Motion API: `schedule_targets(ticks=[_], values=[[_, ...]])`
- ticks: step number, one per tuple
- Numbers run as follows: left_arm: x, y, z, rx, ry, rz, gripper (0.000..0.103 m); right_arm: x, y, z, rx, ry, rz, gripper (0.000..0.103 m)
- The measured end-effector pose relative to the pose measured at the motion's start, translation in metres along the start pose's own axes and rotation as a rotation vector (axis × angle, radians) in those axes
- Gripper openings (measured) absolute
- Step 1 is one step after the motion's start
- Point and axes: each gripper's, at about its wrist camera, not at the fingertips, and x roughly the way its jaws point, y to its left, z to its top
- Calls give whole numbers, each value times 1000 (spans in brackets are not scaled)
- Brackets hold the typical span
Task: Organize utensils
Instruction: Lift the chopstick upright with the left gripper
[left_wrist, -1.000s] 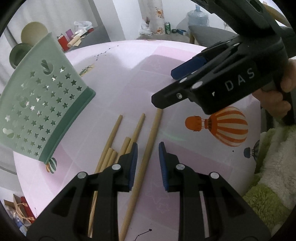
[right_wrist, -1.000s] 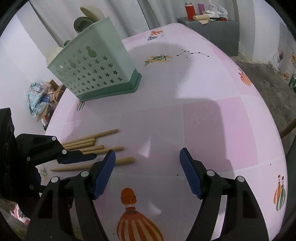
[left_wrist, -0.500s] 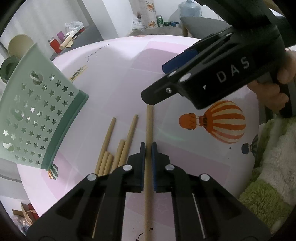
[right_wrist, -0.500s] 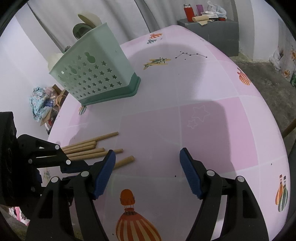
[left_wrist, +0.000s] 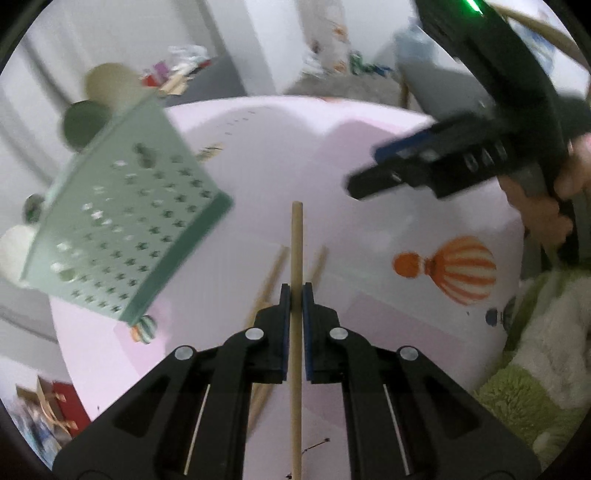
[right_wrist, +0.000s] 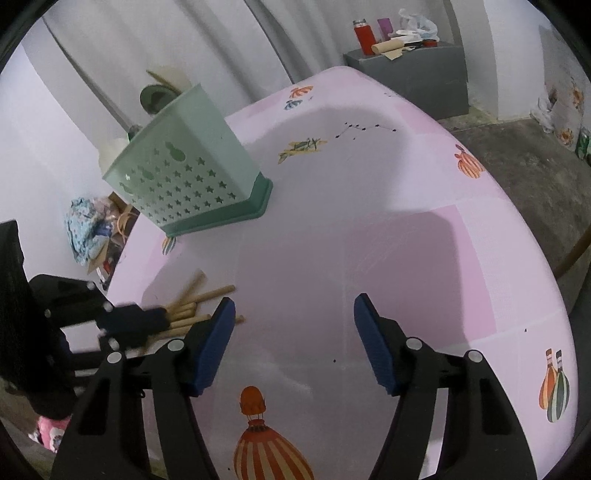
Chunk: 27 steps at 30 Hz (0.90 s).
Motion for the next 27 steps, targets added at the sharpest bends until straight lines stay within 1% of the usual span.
schedule_targets(ticks=[4, 7, 10, 16, 18, 20, 22, 25, 27], values=[[-19, 27, 0, -149, -63, 41, 5, -2, 1, 0, 3, -4, 11, 63], [-36, 60, -5, -334, -127, 62, 5, -4, 4, 1, -9, -7, 19, 62], [-54, 93, -22, -546, -205, 69, 5, -4, 10, 1, -28, -6, 29, 61], [-76, 136, -61, -874, -340, 79, 5, 2, 33, 2, -106, 15, 48, 55], [-80, 141, -74, -949, -362, 86, 5, 3, 43, 1, -150, 20, 57, 55], [-86, 147, -89, -1013, -383, 108, 5, 5, 59, -2, -227, 29, 66, 53], [-94, 154, -100, -1065, -413, 123, 5, 9, 79, -5, -332, 42, 79, 52], [-106, 162, -113, -1109, -456, 154, 5, 20, 114, -18, -527, 76, 114, 48], [-113, 167, -121, -1131, -480, 176, 5, 30, 136, -29, -647, 106, 131, 44]])
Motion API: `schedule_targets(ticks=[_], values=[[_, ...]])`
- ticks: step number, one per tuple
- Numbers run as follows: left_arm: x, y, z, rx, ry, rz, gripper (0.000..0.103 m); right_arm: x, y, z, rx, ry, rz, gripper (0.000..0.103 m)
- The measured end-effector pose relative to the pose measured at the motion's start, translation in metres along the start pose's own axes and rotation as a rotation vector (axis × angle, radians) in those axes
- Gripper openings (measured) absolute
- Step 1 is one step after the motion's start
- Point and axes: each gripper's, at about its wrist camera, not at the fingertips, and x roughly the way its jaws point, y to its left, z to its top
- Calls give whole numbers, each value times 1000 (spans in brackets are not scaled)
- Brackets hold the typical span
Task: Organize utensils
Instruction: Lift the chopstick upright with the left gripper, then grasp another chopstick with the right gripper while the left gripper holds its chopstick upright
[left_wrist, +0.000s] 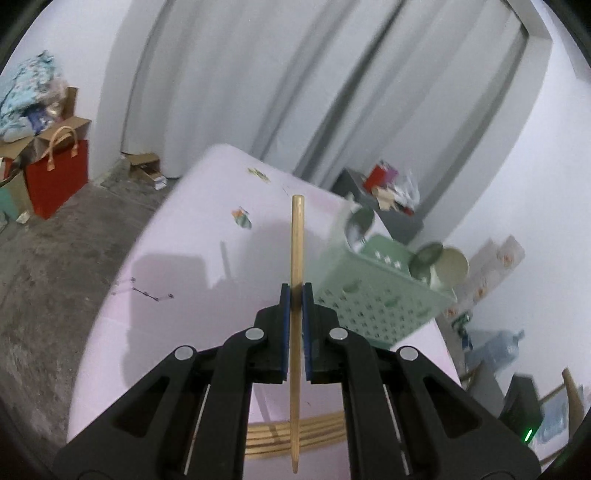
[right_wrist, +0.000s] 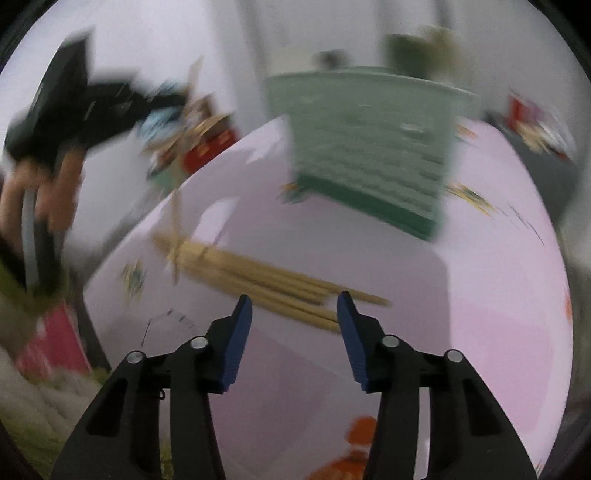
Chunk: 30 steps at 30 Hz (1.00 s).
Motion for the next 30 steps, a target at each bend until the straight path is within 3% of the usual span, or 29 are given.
schedule_targets(ticks=[6, 12, 16, 20, 30], values=[[0, 14, 7, -36, -21, 8, 5, 34, 58, 3, -335, 70, 6, 39], [-4, 27, 4, -49, -38, 12, 5, 54, 75, 8, -501, 121, 5, 34], [0, 35, 3, -64, -38, 12, 5, 62, 73, 16, -498, 145, 32, 29], [2, 40, 4, -70, -36, 9, 5, 60, 72, 18, -480, 164, 11, 14], [9, 42, 1, -72, -34, -8, 5, 44, 56, 6, -424, 222, 13, 11]])
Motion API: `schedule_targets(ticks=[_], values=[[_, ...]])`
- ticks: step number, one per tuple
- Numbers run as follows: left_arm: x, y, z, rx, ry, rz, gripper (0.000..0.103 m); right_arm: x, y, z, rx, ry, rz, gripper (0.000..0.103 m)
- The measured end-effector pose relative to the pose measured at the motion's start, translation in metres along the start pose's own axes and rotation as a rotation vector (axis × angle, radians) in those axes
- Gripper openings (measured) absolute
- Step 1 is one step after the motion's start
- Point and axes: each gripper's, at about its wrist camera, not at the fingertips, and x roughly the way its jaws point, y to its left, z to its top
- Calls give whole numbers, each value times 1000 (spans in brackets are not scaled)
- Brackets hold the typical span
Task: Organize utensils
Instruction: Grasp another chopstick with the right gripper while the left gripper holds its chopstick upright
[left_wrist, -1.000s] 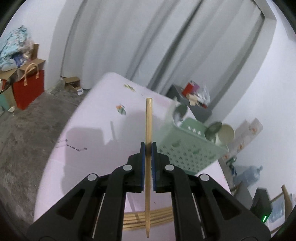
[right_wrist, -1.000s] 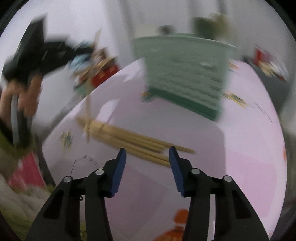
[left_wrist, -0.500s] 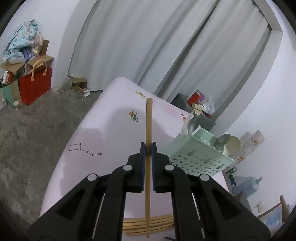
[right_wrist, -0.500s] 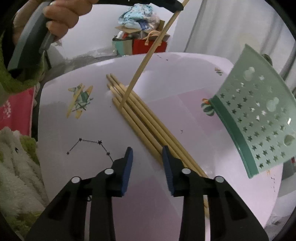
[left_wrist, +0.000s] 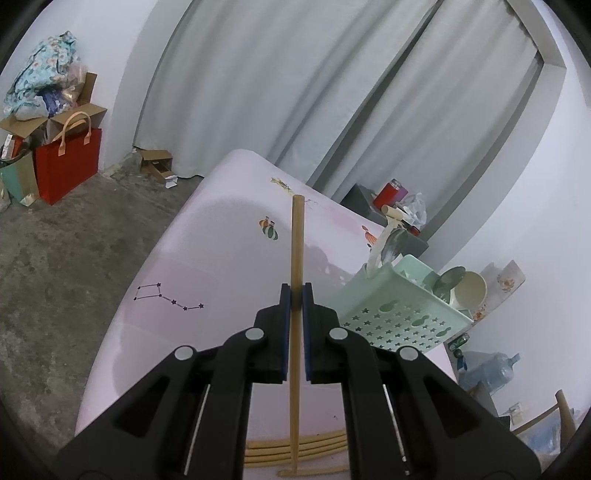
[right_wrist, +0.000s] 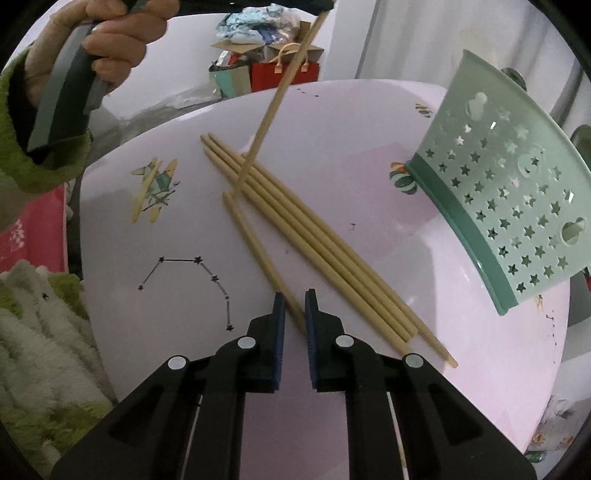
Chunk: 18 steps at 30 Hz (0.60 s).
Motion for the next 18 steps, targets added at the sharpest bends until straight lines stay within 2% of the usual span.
schedule_targets(ticks=[8, 18], values=[[-4, -1, 1, -1, -11, -4, 5, 14, 8, 17, -100, -1, 40, 13], [-19, -8, 10, 15, -57, -5, 5, -6, 1, 5, -77, -43, 70, 7]])
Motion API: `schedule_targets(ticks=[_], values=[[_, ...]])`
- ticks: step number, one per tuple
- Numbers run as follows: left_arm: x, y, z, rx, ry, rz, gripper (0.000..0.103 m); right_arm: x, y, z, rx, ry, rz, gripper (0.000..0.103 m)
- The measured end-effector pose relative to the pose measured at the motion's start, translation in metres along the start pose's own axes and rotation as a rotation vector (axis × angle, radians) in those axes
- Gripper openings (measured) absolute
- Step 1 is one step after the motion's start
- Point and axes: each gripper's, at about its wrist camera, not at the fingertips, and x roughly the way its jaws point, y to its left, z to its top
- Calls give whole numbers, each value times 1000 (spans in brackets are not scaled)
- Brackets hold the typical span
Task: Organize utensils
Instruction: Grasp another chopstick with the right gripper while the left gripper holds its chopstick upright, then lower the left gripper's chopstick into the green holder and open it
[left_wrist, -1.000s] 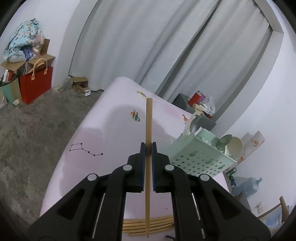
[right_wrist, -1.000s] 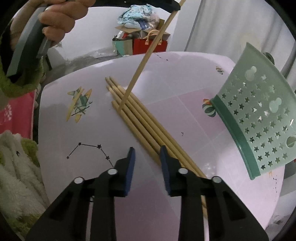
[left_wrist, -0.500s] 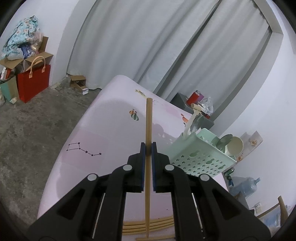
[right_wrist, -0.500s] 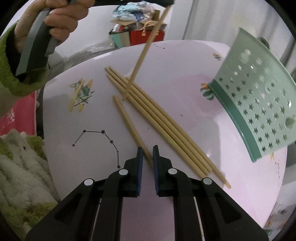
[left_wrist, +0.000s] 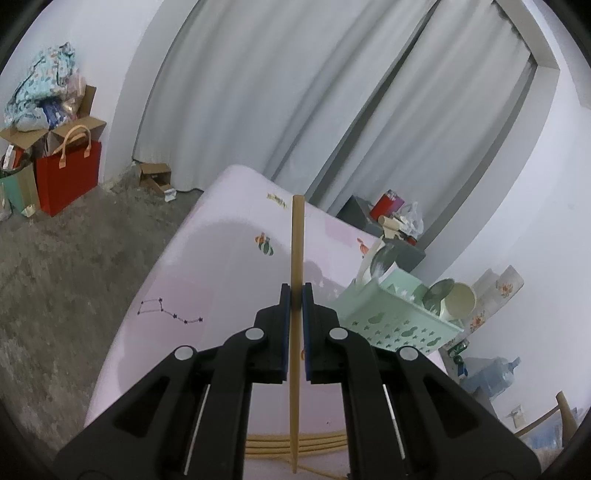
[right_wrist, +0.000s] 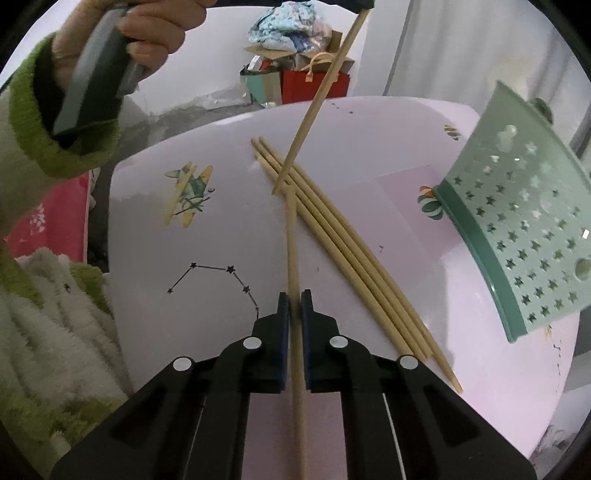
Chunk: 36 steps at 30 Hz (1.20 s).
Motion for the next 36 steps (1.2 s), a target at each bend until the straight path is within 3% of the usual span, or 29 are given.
schedule_targets(ticks=[7, 12, 16, 21, 28, 36], values=[[-16, -17, 12, 36, -51, -16, 5, -38, -2, -14, 64, -94, -27, 6], [-24, -36, 29, 72, -100, -51, 5, -60, -18, -17, 177, -167, -62, 6], [-25, -59, 49, 121, -151, -84, 5, -83, -45, -22, 340, -276, -77, 6], [-26, -102, 76, 191, -272, -137, 5, -118, -73, -32, 503, -437, -78, 6], [14, -151, 94, 222, -370, -166, 5, -157, -106, -41, 638, -622, -73, 6], [69, -181, 71, 310, -371, -138, 5, -164, -128, -54, 721, -677, -64, 7]])
